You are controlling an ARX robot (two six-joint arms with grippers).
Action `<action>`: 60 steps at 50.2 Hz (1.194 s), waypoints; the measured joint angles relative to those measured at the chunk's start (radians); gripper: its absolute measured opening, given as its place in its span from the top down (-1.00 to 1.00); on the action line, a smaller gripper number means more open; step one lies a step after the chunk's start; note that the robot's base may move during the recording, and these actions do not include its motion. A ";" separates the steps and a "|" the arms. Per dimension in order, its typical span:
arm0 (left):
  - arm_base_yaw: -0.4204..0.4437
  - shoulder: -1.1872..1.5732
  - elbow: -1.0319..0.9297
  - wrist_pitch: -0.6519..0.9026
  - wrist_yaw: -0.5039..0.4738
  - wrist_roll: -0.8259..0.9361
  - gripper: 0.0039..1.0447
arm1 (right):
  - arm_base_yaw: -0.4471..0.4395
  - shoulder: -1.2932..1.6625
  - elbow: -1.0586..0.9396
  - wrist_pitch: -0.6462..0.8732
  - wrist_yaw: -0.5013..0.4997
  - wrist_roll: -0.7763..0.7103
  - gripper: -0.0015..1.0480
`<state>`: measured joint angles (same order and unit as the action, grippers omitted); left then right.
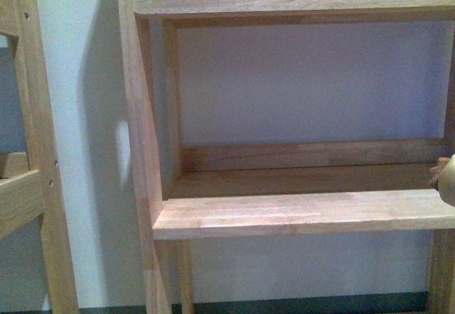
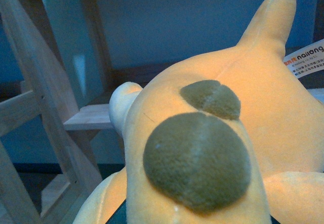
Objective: Put away toys
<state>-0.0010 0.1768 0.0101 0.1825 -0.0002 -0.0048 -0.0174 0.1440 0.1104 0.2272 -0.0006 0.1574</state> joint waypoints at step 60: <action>0.000 0.000 0.000 0.000 0.000 0.000 -0.89 | -0.112 0.460 0.766 0.081 -0.279 -0.211 0.67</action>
<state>-0.0010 0.1768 0.0101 0.1825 -0.0002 -0.0048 -0.1291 0.6041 0.8761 0.3080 -0.2794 -0.0536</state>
